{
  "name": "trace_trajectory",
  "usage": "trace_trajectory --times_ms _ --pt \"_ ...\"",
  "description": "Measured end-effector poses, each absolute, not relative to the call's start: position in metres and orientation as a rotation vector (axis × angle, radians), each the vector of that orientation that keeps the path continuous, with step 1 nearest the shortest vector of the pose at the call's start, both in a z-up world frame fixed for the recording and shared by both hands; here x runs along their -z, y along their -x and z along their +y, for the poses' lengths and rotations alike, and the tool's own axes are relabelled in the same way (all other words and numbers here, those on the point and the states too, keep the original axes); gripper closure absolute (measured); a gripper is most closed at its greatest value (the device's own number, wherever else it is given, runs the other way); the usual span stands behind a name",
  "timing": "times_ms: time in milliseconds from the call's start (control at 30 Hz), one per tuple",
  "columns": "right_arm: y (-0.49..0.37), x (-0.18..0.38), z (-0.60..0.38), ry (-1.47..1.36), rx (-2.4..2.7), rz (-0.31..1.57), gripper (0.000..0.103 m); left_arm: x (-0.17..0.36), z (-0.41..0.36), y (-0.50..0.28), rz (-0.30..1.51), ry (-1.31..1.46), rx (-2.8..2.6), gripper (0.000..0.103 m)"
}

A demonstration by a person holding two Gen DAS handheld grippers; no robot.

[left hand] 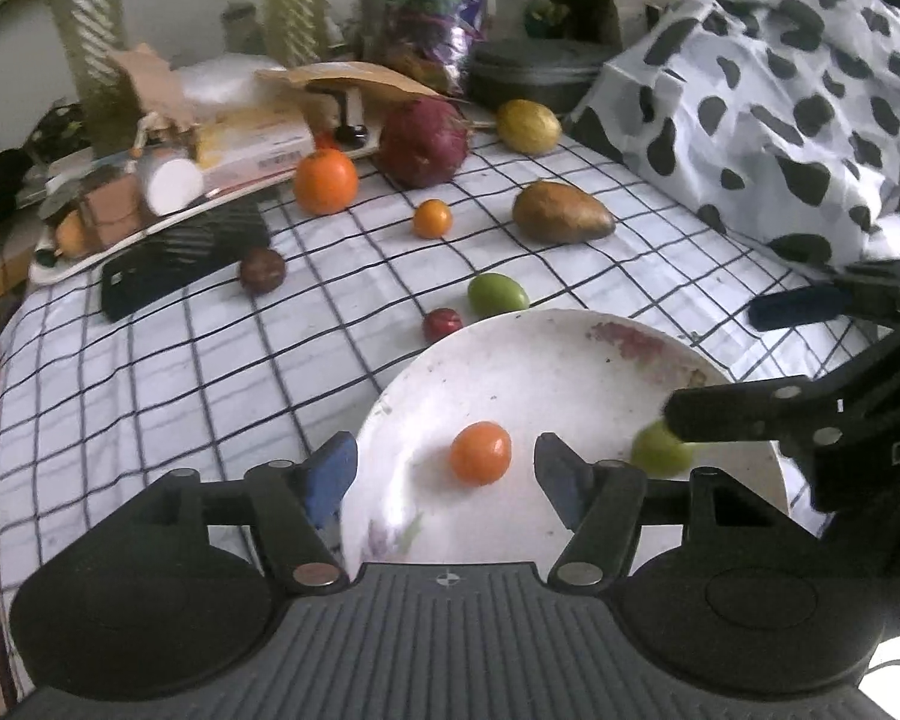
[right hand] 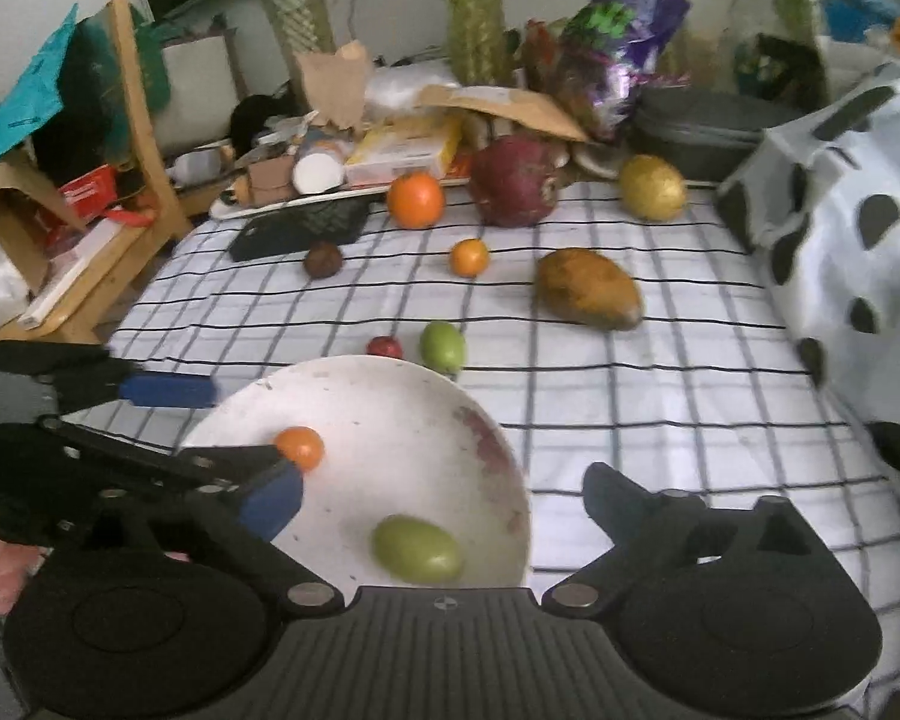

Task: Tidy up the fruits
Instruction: 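Carry the orange tomato and green lime over the plate and open both tools, then grasp the dark brown round fruit with the left tool while the right tool reaches the mango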

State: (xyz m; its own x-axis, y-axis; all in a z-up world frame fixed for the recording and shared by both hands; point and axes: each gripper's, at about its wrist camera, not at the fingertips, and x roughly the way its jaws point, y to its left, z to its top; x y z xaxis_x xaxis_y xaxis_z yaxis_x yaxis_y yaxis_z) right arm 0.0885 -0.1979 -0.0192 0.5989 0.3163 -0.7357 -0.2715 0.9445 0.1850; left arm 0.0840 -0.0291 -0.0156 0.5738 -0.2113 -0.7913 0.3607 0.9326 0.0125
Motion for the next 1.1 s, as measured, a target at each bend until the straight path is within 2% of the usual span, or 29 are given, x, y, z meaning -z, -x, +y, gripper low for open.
trace_trajectory --times_ms 533,1100 --pt "-0.051 0.028 -0.199 0.099 -0.127 0.877 0.0 0.006 -0.007 -0.041 0.879 -0.077 0.223 0.039" --pt "-0.047 0.029 -0.192 0.142 -0.134 0.877 0.0 0.009 -0.008 -0.039 0.875 -0.092 0.213 0.039"
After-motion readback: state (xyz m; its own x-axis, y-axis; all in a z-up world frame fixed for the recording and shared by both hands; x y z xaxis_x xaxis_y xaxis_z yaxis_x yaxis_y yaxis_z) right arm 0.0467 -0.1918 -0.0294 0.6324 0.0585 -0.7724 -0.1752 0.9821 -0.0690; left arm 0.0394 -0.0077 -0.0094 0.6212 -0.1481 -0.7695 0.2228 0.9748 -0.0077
